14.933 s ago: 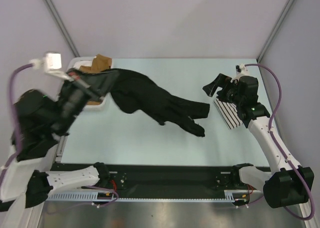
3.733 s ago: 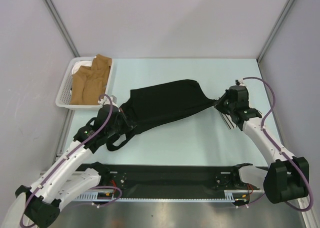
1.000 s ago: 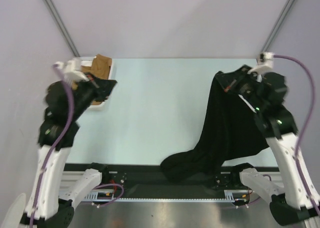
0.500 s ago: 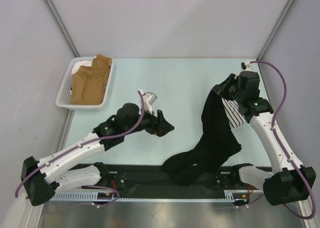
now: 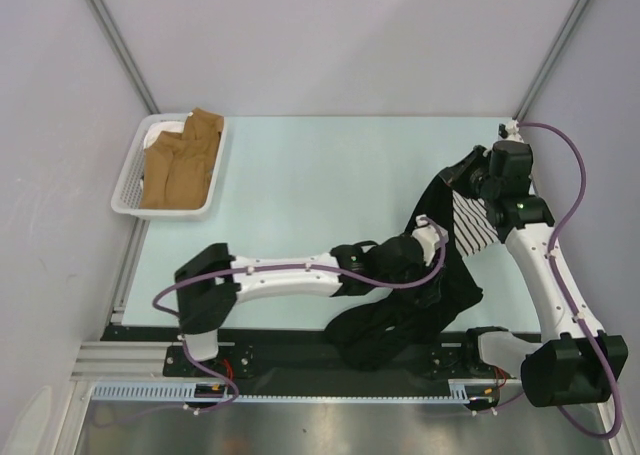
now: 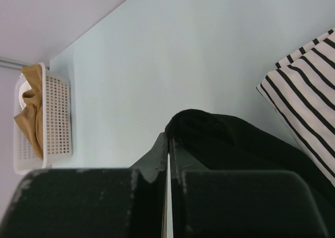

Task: Fold and stack the tank tops
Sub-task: Flatten the tank top out

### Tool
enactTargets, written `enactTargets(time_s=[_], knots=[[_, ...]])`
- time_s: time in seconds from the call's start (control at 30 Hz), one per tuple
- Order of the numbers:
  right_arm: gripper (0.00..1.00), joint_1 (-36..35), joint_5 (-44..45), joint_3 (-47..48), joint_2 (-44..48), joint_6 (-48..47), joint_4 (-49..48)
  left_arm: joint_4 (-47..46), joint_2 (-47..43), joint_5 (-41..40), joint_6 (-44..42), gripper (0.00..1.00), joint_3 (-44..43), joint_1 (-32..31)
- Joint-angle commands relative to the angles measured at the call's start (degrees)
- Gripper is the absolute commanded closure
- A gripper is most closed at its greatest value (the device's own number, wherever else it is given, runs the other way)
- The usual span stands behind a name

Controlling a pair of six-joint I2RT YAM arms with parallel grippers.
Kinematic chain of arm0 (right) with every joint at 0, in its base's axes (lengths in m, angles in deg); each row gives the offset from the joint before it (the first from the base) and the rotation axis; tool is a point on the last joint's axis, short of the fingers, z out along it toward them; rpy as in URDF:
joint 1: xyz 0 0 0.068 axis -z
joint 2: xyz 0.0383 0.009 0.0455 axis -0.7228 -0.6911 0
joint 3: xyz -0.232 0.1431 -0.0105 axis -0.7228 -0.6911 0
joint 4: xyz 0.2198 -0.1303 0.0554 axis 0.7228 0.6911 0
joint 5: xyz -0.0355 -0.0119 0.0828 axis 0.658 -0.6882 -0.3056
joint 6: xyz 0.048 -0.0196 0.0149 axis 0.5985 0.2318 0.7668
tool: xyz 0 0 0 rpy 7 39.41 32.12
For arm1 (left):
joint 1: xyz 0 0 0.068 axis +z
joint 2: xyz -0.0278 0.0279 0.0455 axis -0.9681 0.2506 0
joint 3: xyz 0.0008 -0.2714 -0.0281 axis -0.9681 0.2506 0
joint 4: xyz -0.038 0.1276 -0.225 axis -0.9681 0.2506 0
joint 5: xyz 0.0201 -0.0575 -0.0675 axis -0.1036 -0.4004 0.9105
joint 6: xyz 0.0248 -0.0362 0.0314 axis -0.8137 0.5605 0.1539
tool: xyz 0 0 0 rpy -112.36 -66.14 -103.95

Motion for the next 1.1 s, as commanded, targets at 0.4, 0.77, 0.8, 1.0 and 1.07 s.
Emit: enactTargets(time_s=[0.4, 0.77, 0.8, 1.0, 1.07], knots=[[1.0, 2.71, -4.36, 1.06, 3.05, -1.57, 0.02, 12.73, 22.69, -2.16, 3.07, 0.48, -25.66, -2.09], [1.0, 3.77, -6.47, 0.18, 2.44, -1.74, -0.94, 20.38, 26.56, -7.6, 4.74, 0.53, -29.88, -2.18], [1.0, 3.85, -6.65, 0.1, 2.26, -1.65, -1.03, 20.82, 26.92, -7.61, 4.65, 0.54, -30.32, -2.18], [1.0, 3.77, -7.09, 0.09, 2.44, -1.56, -1.04, 21.44, 27.8, -7.78, 4.65, 0.8, -31.64, -2.18], [1.0, 3.86, -6.91, -0.08, 2.44, -1.56, -1.12, 22.57, 26.93, -9.62, 4.57, 0.95, -31.38, -2.09]])
